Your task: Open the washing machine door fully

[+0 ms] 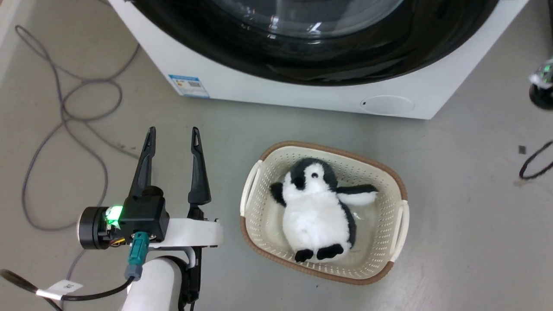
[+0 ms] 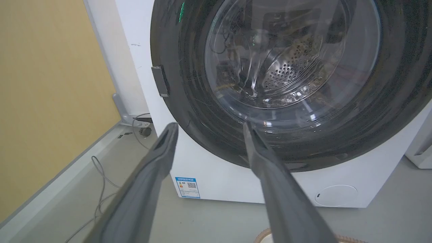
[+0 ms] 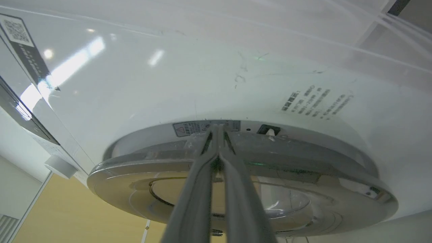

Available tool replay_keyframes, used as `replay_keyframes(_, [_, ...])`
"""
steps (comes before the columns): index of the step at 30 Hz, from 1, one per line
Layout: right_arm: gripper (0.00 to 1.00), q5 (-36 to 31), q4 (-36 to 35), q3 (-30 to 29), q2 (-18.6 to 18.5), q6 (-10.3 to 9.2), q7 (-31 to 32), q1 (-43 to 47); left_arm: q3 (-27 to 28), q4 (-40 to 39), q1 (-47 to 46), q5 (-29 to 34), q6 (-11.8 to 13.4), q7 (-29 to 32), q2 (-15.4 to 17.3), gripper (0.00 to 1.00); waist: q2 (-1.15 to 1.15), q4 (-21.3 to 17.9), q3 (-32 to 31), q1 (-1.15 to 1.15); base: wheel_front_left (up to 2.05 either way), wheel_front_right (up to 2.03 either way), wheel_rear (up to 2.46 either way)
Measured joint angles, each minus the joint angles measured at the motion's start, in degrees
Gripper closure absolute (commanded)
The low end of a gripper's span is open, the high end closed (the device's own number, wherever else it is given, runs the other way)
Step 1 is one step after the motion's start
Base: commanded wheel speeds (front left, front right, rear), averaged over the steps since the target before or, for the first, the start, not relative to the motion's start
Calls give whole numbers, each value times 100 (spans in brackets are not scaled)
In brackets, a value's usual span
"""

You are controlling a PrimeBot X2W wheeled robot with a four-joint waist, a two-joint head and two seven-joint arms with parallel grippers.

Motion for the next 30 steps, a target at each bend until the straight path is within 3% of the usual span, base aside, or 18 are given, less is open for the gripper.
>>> replay_keyframes(10, [100, 216, 466, 445, -182, 1, 392, -684, -121, -1, -120, -71, 134, -93, 1, 0, 0, 199, 301, 0, 0, 0, 0])
replay_keyframes(19, [100, 175, 359, 714, -371, 0, 925, -612, -144, 23, -157, -81, 175, -93, 0, 0, 0, 178, 246, 0, 0, 0, 0])
replay_keyframes(30, [100, 175, 248, 1055, -288, 0, 1382, -314, -89, 104, -157, -79, 130, -93, -1, 0, 0, 59, 94, 0, 0, 0, 0])
